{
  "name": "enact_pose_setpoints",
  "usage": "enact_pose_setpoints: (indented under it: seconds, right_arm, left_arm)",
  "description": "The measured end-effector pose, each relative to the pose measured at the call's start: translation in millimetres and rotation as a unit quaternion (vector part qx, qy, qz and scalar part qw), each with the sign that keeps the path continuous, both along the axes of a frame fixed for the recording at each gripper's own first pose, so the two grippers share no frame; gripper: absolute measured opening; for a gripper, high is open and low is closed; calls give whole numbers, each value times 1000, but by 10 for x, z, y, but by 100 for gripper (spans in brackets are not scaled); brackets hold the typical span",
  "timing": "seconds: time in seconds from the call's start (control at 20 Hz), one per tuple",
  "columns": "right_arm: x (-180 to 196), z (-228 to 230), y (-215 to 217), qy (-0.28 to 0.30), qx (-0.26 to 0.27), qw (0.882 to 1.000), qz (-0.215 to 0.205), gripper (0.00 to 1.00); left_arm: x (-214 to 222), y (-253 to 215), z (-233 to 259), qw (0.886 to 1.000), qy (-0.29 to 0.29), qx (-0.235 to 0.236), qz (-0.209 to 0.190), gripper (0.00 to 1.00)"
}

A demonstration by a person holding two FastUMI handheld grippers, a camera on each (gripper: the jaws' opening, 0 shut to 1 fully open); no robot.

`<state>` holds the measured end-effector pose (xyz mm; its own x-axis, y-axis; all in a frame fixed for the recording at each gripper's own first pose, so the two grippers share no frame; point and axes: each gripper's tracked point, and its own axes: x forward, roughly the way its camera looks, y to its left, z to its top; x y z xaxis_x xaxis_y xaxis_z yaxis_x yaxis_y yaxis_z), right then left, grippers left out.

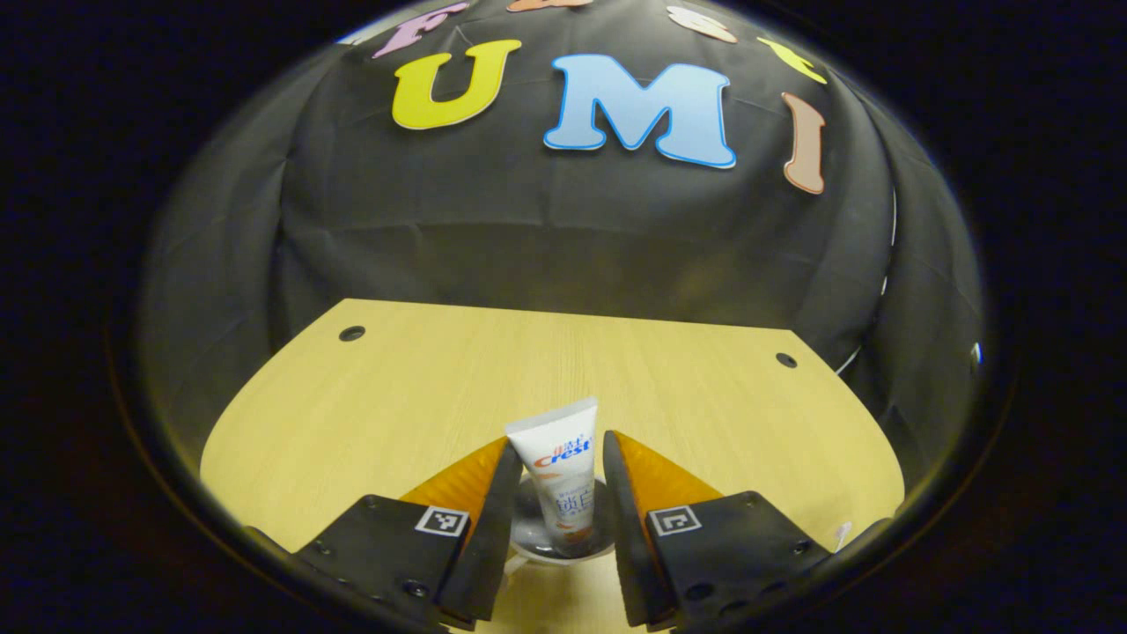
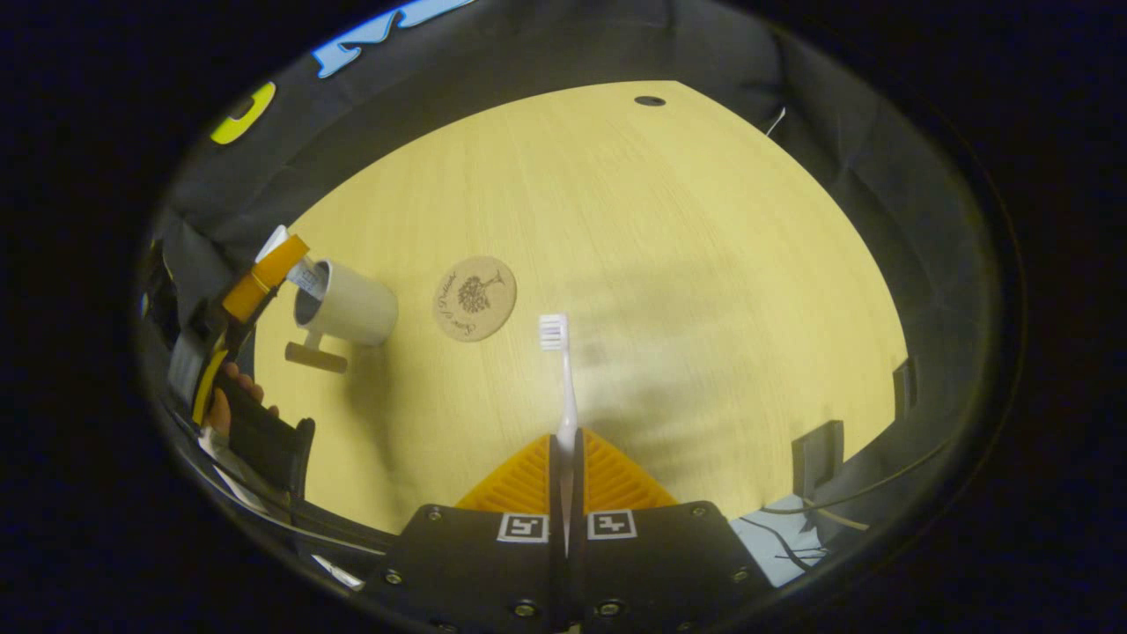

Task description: Put the toothbrush and toothpaste on the desktop into the cup, then pick up the cup and place it on the coaster on the desktop.

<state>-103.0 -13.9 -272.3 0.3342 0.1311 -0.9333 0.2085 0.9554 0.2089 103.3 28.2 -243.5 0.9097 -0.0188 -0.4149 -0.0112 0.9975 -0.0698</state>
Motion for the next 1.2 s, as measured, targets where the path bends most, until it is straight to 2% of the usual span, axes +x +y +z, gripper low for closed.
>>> enact_pose_setpoints:
  seconds: [0.05, 0.2, 0.5, 0.75, 0.85, 1.2]
  right_arm:
    - [61, 27, 19, -7, 1, 1000, 3, 2]
    - [274, 159, 111, -31, 11, 999, 10, 2]
    - [794, 425, 414, -79, 29, 996, 33, 2]
    - [1199, 631, 750, -111, 46, 991, 54, 2]
    - [1339, 711, 907, -120, 53, 990, 60, 2]
    - [1807, 919, 1360, -149, 78, 984, 54, 2]
  left_arm:
    - [-35, -5, 7, 1000, 1, 1, -1, 60]
    - [-188, -4, 0, 1000, 5, 7, -4, 64]
    - [-549, 95, -5, 1000, 18, 12, 2, 64]
    - [-850, 250, -13, 999, 32, 10, 17, 56]
    - [-934, 332, -26, 999, 37, 10, 19, 56]
    - [-1103, 502, -118, 998, 60, 4, 12, 58]
